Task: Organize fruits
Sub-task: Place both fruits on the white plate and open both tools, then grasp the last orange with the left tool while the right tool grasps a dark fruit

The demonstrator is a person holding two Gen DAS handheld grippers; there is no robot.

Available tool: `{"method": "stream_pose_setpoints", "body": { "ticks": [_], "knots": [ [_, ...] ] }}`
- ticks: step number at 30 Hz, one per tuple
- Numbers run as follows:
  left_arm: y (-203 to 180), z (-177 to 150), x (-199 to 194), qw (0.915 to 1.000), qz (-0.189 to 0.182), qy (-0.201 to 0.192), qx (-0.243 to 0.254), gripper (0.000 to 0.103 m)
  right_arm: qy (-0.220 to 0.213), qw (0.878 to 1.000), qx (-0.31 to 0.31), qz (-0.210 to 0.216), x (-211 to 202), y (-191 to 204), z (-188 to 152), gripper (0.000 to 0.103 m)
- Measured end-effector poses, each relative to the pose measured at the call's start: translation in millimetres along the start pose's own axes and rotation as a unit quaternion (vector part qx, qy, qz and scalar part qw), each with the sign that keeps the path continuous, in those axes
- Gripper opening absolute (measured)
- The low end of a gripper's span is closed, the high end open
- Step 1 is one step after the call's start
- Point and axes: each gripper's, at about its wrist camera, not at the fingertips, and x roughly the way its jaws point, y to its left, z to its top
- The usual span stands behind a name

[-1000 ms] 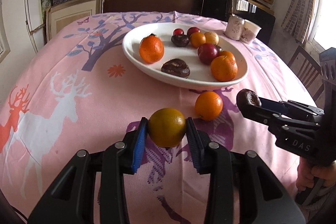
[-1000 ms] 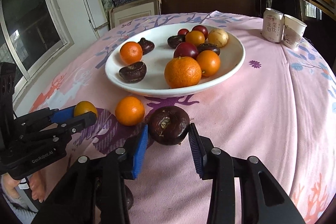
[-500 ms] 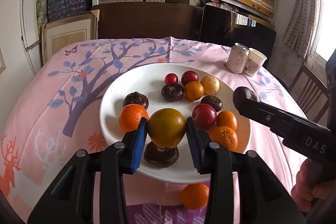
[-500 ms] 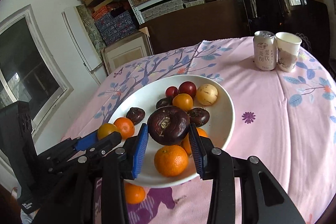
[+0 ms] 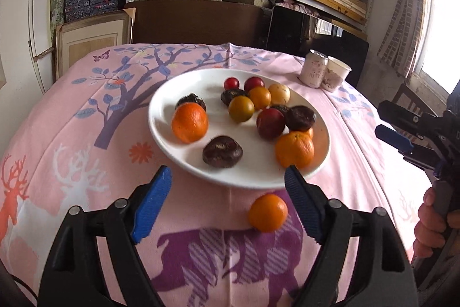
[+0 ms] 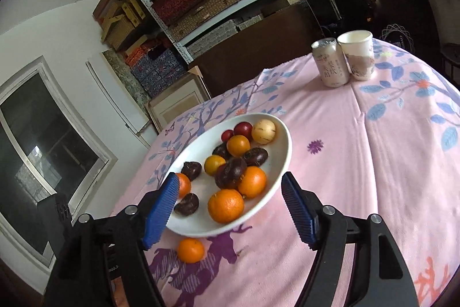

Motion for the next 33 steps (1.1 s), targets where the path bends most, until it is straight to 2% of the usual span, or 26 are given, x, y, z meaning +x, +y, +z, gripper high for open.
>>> {"method": "stream_pose_setpoints", "body": {
  "ticks": [4, 8, 11, 17, 18, 20, 22, 23, 27, 33],
  "knots": [
    [-23.2, -20.3, -2.6, 0.9987, 0.005, 0.008, 0.051, 0.079, 0.017, 1.0, 0.025, 0.009, -6.5, -10.5, -12.6, 0.074],
    [-38.9, -27.4, 6.9, 0.9957, 0.017, 0.017, 0.09, 0.079, 0.023, 1.0, 0.002, 0.018, -15.3, -2.2, -22.9, 0.075],
    [-39.4, -28.2, 17.1, 0.9951, 0.01, 0.038, 0.09, 0.079, 0.032, 0.999, -0.022, 0.016, -17.9, 5.6, -30.4, 0.076],
    [-29.9, -20.7, 32.8, 0.9965, -0.004, 0.06, 0.058, 0.079, 0.048, 0.997, -0.06, -0.001, -13.1, 17.3, -37.9, 0.076],
    [-29.7, -20.5, 34.8, 0.9962, -0.005, 0.065, 0.058, 0.077, 0.049, 0.997, -0.064, -0.003, -12.3, 18.4, -38.9, 0.076],
    [-30.8, -20.7, 37.0, 0.9957, -0.006, 0.07, 0.061, 0.064, 0.053, 0.996, -0.072, -0.006, -11.4, 21.3, -41.2, 0.076],
    [-31.6, -21.2, 38.9, 0.9952, -0.011, 0.074, 0.063, 0.042, 0.058, 0.995, -0.084, -0.009, -11.0, 24.6, -44.5, 0.076],
    [-32.2, -21.3, 38.8, 0.995, -0.018, 0.074, 0.064, 0.037, 0.062, 0.994, -0.091, -0.011, -10.9, 26.7, -47.3, 0.076],
    [-29.8, -23.7, 24.9, 0.9956, 0.005, 0.054, 0.076, 0.036, 0.089, 0.987, -0.135, -0.014, -10.5, 40.0, -63.8, 0.076],
    [7.3, -23.7, -2.7, 0.999, 0.035, 0.024, 0.014, 0.036, 0.142, 0.964, -0.224, -0.015, -3.1, 67.7, -98.0, 0.077]
  ]
}}
